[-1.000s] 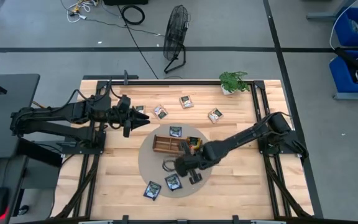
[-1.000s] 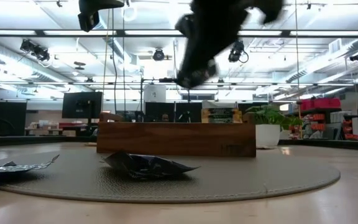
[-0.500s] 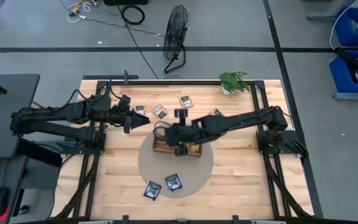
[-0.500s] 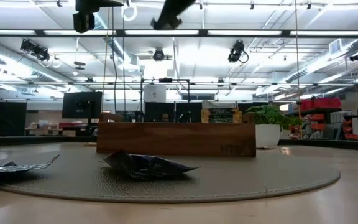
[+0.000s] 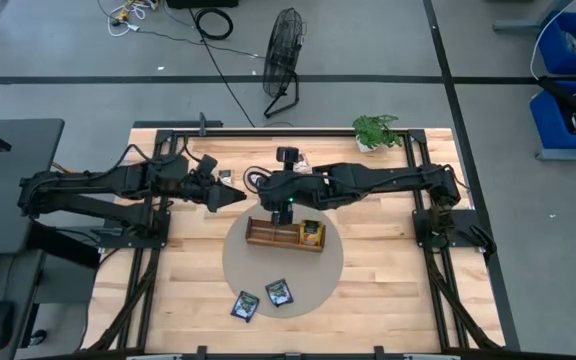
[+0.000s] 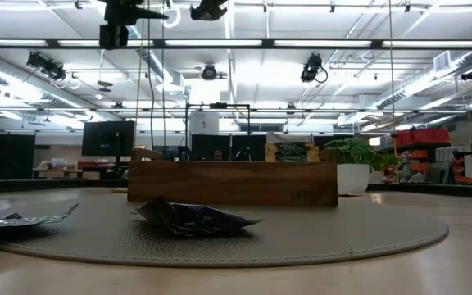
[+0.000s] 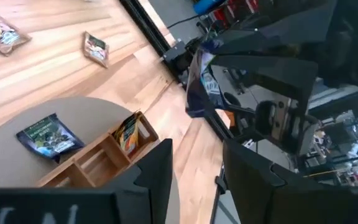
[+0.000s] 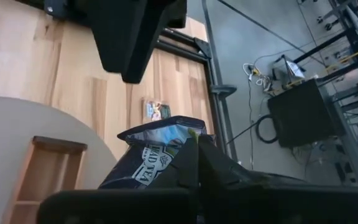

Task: Pick & Place Tea
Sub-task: Put the purple tea bag into the middle section of the wooden organizer

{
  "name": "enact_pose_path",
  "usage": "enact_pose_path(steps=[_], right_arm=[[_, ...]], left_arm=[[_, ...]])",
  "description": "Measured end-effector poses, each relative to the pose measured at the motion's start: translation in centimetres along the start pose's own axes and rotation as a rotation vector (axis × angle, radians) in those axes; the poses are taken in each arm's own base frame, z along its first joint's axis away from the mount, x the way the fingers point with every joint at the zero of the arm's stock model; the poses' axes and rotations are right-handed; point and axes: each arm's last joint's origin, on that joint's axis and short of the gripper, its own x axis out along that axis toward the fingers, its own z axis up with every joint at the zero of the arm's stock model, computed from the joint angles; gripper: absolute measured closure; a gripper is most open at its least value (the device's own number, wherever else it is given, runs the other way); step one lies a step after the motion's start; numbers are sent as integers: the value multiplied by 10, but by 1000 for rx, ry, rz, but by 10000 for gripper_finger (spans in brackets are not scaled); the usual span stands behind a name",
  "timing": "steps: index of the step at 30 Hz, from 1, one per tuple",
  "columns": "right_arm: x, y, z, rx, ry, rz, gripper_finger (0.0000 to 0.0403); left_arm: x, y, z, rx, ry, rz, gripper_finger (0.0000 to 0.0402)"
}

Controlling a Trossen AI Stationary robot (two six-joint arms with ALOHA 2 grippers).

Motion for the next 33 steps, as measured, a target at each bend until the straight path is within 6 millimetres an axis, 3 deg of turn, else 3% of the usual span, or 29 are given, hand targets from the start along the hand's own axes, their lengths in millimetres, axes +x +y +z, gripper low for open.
enact_pose_path(steps=[10,16,25,33], right_arm=[[0,0,1,0,-7,1,401],[0,0,1,1,-8,4,401],[-2,5,2,7,-24,40,401],[-5,9,4,-4,-30,42,401]], left_arm=[[22,-2,1,-6,0,-48,174],[32,1,-1,-33,24,-37,158],[37,-1,0,-32,16,-61,180],[37,-1,0,-28,14,-62,258]])
